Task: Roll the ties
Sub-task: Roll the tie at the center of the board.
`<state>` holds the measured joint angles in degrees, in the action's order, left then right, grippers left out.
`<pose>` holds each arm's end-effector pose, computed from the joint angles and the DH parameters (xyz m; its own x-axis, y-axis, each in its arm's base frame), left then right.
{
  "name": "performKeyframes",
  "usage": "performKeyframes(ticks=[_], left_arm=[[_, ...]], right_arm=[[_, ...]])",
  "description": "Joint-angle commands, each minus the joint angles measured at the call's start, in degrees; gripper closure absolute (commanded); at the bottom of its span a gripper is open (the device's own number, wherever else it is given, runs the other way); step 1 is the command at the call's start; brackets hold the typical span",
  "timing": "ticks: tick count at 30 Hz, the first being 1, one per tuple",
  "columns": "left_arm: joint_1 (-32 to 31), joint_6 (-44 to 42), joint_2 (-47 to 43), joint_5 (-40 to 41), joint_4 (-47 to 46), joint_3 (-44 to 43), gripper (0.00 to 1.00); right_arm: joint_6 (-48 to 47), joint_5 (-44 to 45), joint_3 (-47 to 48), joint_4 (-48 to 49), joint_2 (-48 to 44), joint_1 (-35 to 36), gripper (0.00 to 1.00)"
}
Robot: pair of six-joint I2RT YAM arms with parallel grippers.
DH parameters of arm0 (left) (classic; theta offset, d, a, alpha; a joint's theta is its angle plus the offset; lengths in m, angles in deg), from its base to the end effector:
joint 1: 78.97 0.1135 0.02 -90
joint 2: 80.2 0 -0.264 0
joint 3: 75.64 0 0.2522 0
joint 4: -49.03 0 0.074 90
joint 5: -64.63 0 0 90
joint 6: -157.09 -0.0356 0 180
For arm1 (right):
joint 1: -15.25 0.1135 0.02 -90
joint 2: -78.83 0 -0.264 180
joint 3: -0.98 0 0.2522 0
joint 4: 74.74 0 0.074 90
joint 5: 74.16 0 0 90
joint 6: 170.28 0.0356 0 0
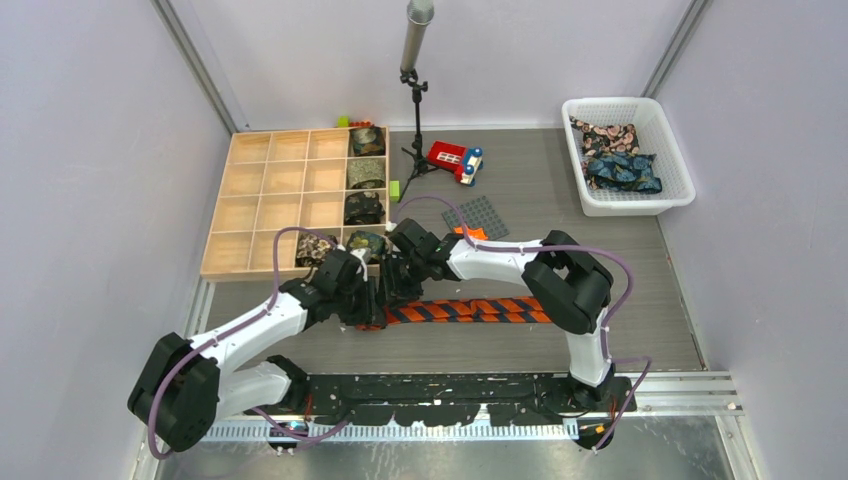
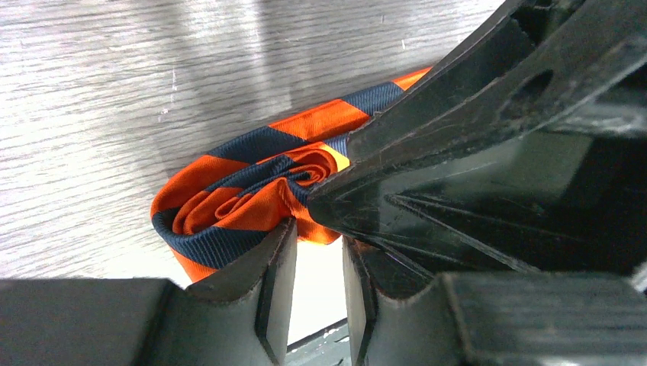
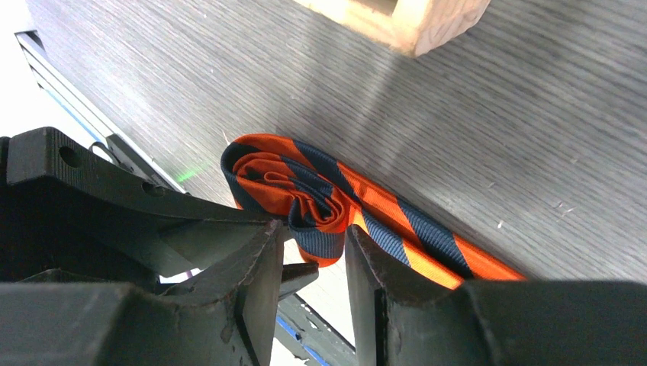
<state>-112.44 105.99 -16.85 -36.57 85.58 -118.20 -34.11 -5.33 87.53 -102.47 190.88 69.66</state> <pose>0.1598 -0.1139 0.1682 -0.9412 -0.1162 -0.3173 0.0481 0.8834 -0.4661 0.2287 0.3416 0.1637 -0.9607 -0.1864 -0.2059 -0.2760 0.7240 0.6322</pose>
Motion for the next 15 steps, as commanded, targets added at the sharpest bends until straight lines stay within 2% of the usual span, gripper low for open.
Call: performKeyframes(ticks=[1,6,15], left_arm=[[-0.2,-1.1,-0.7,-0.1,-2.3,-1.0,0.69],[-0.2,-1.0,-0.6,-0.1,-2.2,-1.3,0.68],[-0.2,-0.9,-2.1,0.9,-0.6,-1.6,0.66]], right_arm=[[-0.5,-7.3,1.8,1.2,-0.7,1.8,0.59],[-0.3,-7.0,3.7,0.8,2.6,4.1,0.63],[-1.1,-3.3,4.4,-1.5,5.8,4.6,0.79]])
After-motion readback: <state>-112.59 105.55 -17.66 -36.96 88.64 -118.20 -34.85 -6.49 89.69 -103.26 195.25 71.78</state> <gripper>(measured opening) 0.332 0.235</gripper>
